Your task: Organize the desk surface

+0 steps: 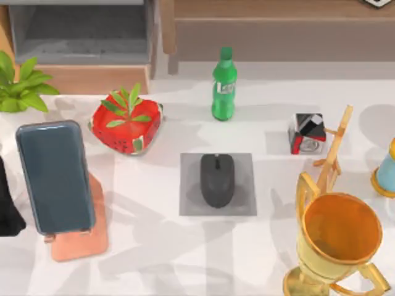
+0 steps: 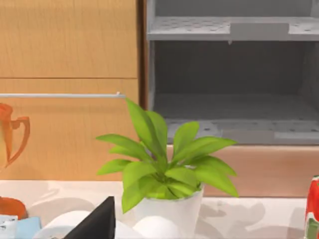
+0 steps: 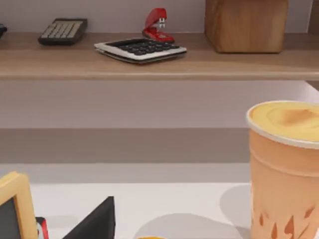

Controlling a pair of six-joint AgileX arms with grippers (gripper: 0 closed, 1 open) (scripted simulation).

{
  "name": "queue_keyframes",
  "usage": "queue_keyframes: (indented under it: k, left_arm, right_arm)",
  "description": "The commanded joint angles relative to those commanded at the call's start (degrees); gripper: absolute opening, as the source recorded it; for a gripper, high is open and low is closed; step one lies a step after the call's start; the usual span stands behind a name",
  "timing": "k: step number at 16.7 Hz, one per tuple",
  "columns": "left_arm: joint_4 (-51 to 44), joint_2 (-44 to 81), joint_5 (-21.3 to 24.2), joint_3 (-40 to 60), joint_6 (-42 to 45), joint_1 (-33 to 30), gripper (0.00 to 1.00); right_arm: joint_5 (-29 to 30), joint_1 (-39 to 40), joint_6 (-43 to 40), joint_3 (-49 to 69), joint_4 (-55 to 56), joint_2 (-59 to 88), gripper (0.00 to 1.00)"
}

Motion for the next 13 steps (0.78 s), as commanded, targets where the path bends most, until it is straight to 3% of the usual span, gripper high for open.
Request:
queue_keyframes:
  k: [5,13]
  left_arm:
    - [0.00,0.00,0.00,0.00,0.00,0.00,1.00]
    - [0.00,0.00,0.00,0.00,0.00,0.00,1.00]
  right_arm:
    - [-4.27,-6.55,-0.22,3.27,16.38,21.77,1.00]
    - [-11.67,-16.57,-0.13,12.22,51.12,69.82,1.00]
